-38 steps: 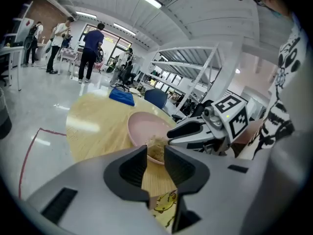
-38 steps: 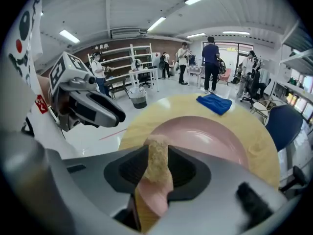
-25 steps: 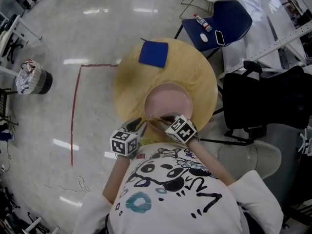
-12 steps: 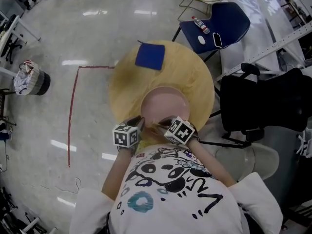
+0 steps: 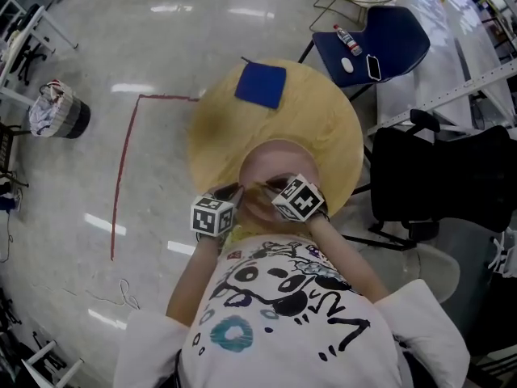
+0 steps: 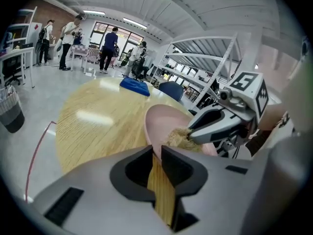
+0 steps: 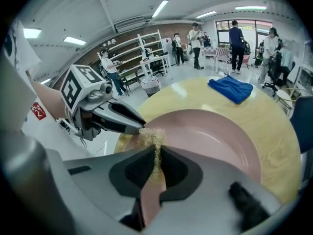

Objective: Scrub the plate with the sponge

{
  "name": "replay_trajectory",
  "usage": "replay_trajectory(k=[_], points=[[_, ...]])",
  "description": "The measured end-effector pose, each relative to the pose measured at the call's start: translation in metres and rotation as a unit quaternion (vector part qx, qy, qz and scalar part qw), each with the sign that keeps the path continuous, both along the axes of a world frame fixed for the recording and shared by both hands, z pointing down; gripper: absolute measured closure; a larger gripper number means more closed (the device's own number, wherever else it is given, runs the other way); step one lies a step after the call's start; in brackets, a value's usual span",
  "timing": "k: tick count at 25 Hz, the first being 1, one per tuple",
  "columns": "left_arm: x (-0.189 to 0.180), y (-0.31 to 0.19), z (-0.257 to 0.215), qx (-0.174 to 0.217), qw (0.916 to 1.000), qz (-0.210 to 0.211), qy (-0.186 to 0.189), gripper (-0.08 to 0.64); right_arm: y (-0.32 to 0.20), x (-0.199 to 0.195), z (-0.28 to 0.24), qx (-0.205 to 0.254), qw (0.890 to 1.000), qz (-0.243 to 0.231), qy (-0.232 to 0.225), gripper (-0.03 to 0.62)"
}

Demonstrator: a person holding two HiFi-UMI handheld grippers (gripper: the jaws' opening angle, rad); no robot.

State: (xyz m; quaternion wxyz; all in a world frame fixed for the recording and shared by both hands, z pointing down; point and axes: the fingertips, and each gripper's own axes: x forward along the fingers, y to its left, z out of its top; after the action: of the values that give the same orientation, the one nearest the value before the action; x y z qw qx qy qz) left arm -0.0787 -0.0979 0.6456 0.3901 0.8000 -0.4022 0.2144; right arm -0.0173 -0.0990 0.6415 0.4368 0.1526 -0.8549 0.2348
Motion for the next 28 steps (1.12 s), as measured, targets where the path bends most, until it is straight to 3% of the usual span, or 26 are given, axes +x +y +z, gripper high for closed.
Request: replay_trajectory(k=[10, 20, 28], points=[[-0.002, -0.001, 0.001, -0.006, 1.0000, -0.007, -0.003, 0.499, -0.045, -0.012, 0.000, 0.036, 0.999, 0.006, 0.009, 0.543], [-0.003, -0.001, 0.000, -0.003, 0.9998, -0.021, -0.003, 0.499, -0.078, 0.007, 0.000, 0.087, 0.993, 0.078, 0.009, 0.546], [-0.005, 0.002, 0.000, -0.002, 0.9996, -0.025, -0.009, 0.499, -0.097, 0.037, 0.001, 0.093, 0.987, 0.127, 0.014, 0.546]])
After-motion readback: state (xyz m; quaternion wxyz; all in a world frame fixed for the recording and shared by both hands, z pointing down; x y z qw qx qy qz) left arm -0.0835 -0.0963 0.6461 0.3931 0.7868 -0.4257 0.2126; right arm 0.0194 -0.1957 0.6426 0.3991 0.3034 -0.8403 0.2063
